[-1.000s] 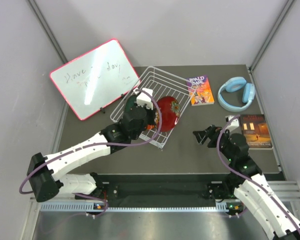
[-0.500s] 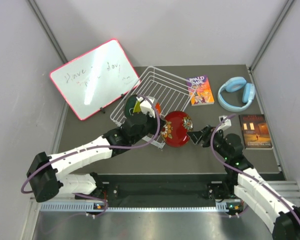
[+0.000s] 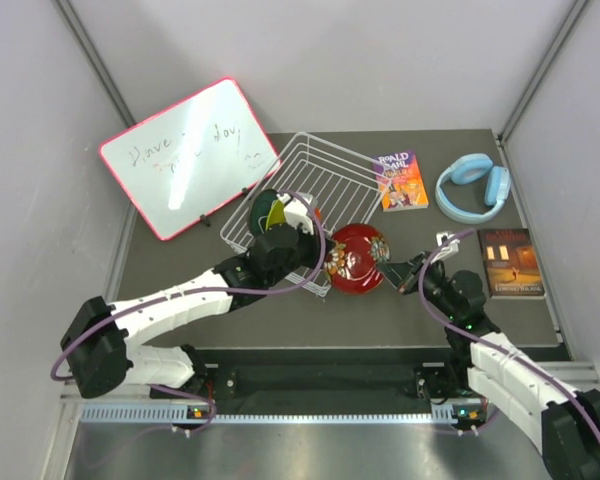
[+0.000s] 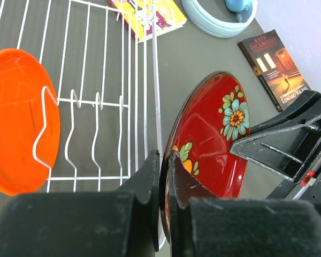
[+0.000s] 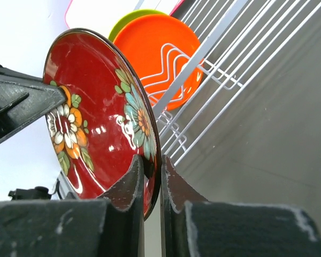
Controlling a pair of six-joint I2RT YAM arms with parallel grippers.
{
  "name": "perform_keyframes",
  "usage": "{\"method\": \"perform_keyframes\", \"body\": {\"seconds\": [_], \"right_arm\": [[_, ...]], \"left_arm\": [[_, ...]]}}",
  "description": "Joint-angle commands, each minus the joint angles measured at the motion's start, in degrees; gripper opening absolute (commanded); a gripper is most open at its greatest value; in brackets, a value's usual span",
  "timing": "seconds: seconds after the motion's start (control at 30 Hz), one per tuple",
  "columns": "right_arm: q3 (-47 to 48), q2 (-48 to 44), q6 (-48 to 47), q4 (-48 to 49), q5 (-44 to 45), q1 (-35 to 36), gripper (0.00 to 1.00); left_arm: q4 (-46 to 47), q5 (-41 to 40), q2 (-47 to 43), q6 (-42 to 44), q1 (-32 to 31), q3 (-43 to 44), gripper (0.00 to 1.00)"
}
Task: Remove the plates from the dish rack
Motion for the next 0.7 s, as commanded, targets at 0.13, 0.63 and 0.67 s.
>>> {"method": "perform_keyframes", "body": {"seconds": [0.13,0.63,0.67], "right_arm": [[1.6,-16.4,-4.0,-17.1,9.2,1.5,0.00],[19.1,-38.9,-3.2,-65.7,45.2,1.5,0.00],[19.5,-35.0,-2.7,-66.2,46.5,1.5,0.00]], "left_arm": [[8.2,4.9,-0.4,1.0,-2.5,2.2,0.64],[1.3,-16.2,-10.0,13.6,-2.4,0.5,0.99],[1.1,-17.3,-9.9,13.9,-2.4,0.8,0.99]]}}
